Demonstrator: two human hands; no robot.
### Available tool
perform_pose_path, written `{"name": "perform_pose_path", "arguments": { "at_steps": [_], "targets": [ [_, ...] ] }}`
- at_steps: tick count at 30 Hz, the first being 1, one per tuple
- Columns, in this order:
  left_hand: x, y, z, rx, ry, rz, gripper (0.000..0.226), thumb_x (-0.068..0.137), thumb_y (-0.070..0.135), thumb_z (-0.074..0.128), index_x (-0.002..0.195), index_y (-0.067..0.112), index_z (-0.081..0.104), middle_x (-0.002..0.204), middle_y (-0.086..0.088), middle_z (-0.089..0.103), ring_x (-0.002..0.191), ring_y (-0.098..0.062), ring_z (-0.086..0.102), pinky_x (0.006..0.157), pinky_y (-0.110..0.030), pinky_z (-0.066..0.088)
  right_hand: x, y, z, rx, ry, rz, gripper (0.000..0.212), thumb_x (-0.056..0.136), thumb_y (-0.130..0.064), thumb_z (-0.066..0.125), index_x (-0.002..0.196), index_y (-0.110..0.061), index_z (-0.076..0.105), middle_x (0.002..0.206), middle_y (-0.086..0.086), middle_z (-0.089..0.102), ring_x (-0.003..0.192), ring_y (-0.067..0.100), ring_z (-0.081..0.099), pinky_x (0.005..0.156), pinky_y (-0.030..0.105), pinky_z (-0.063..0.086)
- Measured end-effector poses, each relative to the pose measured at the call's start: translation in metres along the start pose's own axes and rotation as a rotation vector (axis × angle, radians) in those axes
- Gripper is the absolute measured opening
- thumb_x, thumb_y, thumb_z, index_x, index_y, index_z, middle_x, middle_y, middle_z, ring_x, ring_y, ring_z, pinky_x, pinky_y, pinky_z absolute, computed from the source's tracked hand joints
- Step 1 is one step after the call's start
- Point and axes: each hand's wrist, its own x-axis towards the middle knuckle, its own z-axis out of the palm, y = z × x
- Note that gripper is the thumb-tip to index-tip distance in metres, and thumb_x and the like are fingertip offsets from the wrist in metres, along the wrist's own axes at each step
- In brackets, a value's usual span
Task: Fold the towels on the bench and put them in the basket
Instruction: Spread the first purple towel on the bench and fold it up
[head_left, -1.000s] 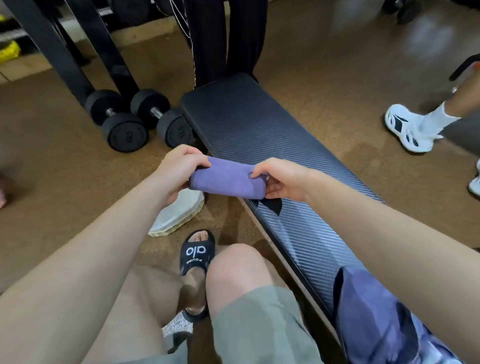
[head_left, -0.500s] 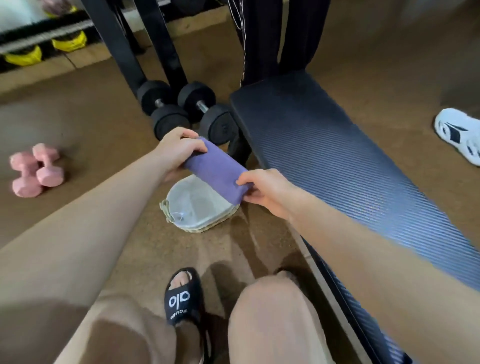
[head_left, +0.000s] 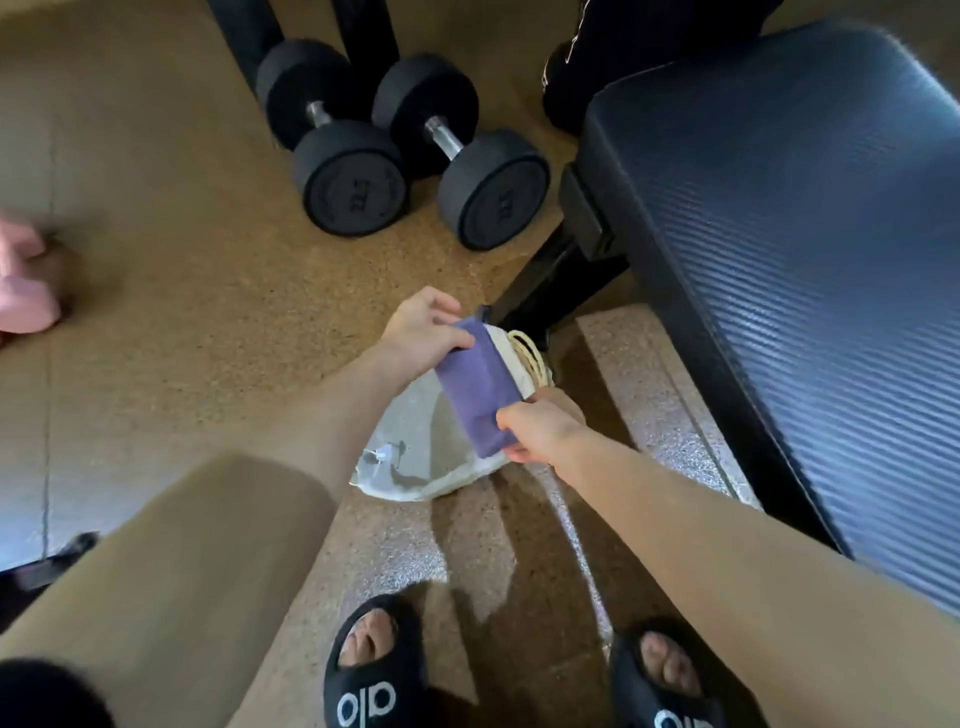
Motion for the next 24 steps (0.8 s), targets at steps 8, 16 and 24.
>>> {"name": "perform_pose_path", "arguments": {
  "at_steps": [8,16,24],
  "targets": [
    [0.063,-0.054,0.038,0.132,0.072,0.036,0.028,0.077,0.002,0.074,0.089,0.023,0.059,0.087,0.001,0.062,0.077,-0.016,0.057,0.057,-0.012,0.043,0.055,0.004,0.022,-0.76,0.169,-0.301,0.026,0.095,-0.034,0.059,0.11,-0.013,0.056,0.113,0.01,0.066,0.106,0.033,0.065,0.072,0.031,0.042],
    [0.07,-0.09,0.069,0.327,0.119,0.17,0.015,0.076,0.006,0.06,0.086,0.015,0.053,0.078,-0.016,0.066,0.075,-0.033,0.061,0.07,-0.042,0.049,0.095,0.019,0.044,-1.323,0.253,-0.505,0.051,0.095,-0.024,0.059,0.137,-0.005,0.037,0.119,0.006,0.068,0.105,0.026,0.069,0.072,0.033,0.042],
    [0.071,-0.114,0.089,0.356,0.173,0.157,0.015,0.09,0.018,0.063,0.096,0.016,0.05,0.082,-0.007,0.065,0.08,-0.033,0.062,0.071,-0.046,0.052,0.12,0.026,0.06,-1.553,0.194,-0.494,0.037,0.1,-0.006,0.039,0.136,0.002,0.047,0.129,0.022,0.052,0.111,0.034,0.053,0.074,0.035,0.043]
  ]
}}
